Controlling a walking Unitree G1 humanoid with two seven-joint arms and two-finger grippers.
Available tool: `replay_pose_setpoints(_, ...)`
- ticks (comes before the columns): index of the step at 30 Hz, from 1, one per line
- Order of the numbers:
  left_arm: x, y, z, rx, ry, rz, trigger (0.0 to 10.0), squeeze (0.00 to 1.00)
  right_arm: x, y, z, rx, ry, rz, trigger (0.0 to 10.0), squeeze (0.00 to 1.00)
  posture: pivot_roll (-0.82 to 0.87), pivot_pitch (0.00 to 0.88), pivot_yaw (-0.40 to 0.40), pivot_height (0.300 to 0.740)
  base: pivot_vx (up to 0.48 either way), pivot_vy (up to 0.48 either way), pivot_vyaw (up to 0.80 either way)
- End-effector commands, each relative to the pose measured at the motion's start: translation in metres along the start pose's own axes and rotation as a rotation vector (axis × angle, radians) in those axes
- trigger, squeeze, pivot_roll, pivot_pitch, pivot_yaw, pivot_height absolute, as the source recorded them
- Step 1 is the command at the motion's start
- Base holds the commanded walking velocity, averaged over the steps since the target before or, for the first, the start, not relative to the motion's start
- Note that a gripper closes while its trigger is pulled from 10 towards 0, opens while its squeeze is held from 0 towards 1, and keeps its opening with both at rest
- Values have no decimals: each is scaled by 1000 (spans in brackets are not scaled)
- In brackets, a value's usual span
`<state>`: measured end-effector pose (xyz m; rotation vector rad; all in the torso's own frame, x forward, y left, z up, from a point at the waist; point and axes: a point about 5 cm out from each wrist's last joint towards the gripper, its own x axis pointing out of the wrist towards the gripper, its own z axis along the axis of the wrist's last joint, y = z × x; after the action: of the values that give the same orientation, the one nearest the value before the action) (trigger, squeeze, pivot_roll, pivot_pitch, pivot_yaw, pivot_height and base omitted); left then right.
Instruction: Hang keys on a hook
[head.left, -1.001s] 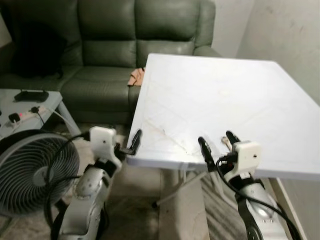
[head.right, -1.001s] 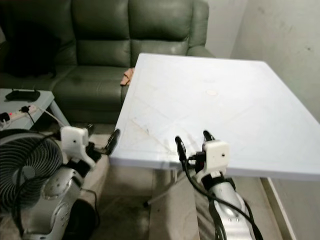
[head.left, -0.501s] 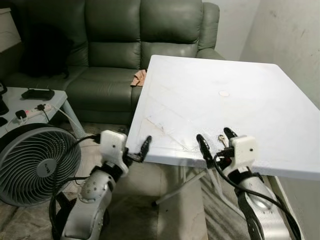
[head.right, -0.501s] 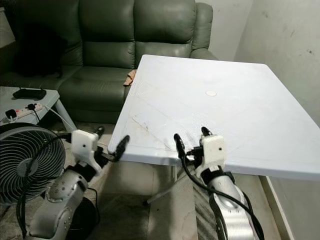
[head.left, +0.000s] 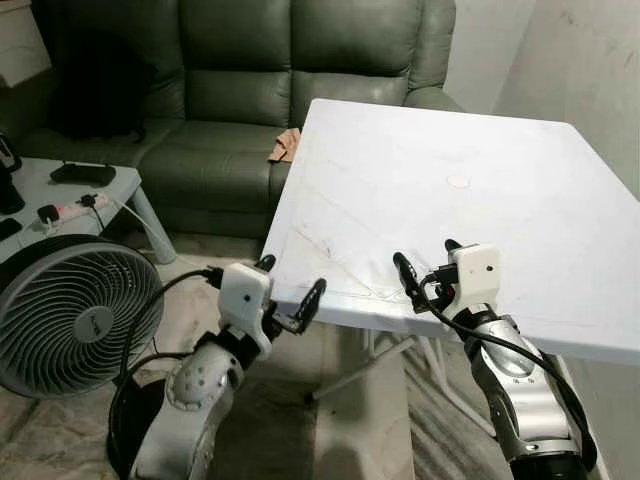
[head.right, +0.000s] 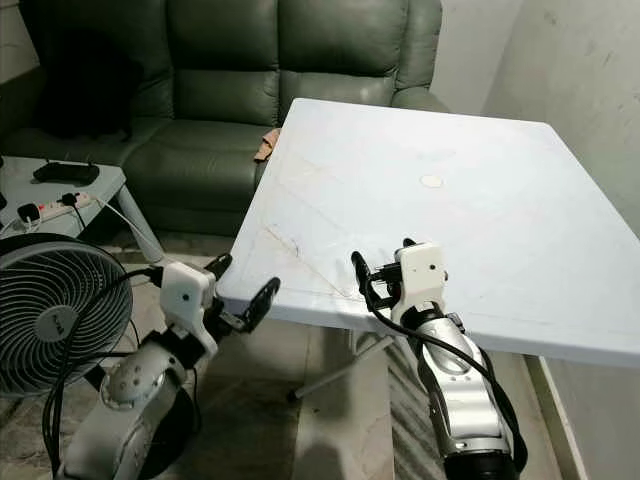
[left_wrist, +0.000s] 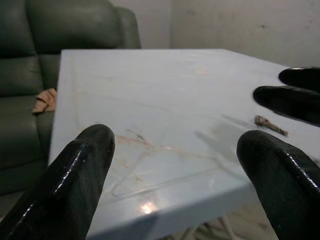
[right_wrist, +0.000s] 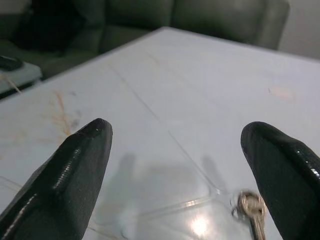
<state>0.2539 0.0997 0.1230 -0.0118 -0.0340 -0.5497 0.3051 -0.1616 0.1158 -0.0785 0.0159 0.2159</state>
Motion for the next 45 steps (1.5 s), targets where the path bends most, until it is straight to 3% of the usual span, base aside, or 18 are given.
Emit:
replay_pose_setpoints(1, 0, -10, 6, 13, -16, -48, 10000, 0, 6, -3, -2, 11, 26, -35, 10000, 0, 12, 84, -31, 740, 0, 0, 0)
replay_pose_setpoints(10, 0, -25, 9, 20, -20, -118, 10000, 0, 25, -3, -6, -9, 76, -94, 10000, 0, 11, 116, -29, 740, 0, 0, 0)
replay_pose_setpoints(17, -2, -28, 9, 19, -12, -125, 10000, 0, 31, -9, -11, -17, 101, -144, 10000, 0, 12, 129, -31, 740, 0, 0, 0)
replay_pose_setpoints(19, -4, -29, 8, 17, -8, -124, 10000, 0, 30, -14, -15, -21, 117, -167, 9098, 0, 15, 131, -34, 740, 0, 0, 0)
replay_pose_setpoints(20, -5, -29, 8, 18, -8, -124, 10000, 0, 30, -15, -15, -20, 119, -168, 9098, 0, 15, 131, -34, 740, 0, 0, 0)
replay_pose_setpoints(21, -5, -29, 8, 17, -4, -122, 10000, 0, 29, -16, -17, -16, 120, -173, 4667, 0, 16, 132, -35, 740, 0, 0, 0)
replay_pose_setpoints(23, -6, -28, 7, 17, -2, -120, 10000, 0, 28, -18, -18, -14, 121, -175, 4667, 0, 16, 132, -35, 740, 0, 0, 0)
replay_pose_setpoints(25, -6, -28, 7, 16, 0, -115, 10000, 0, 26, -20, -20, -1, 123, -178, 549, 0, 14, 130, -36, 740, 0, 0, 0)
replay_pose_setpoints(26, -7, -28, 7, 16, 0, -113, 10000, 0, 25, -21, -21, 0, 123, -181, 0, 0, 14, 130, -36, 740, 0, 0, 0)
replay_pose_setpoints(45, -6, -29, 7, 14, 5, -118, 10000, 0, 21, -39, -25, -10, 127, -248, 0, 0, 6, 135, -31, 740, 0, 0, 0)
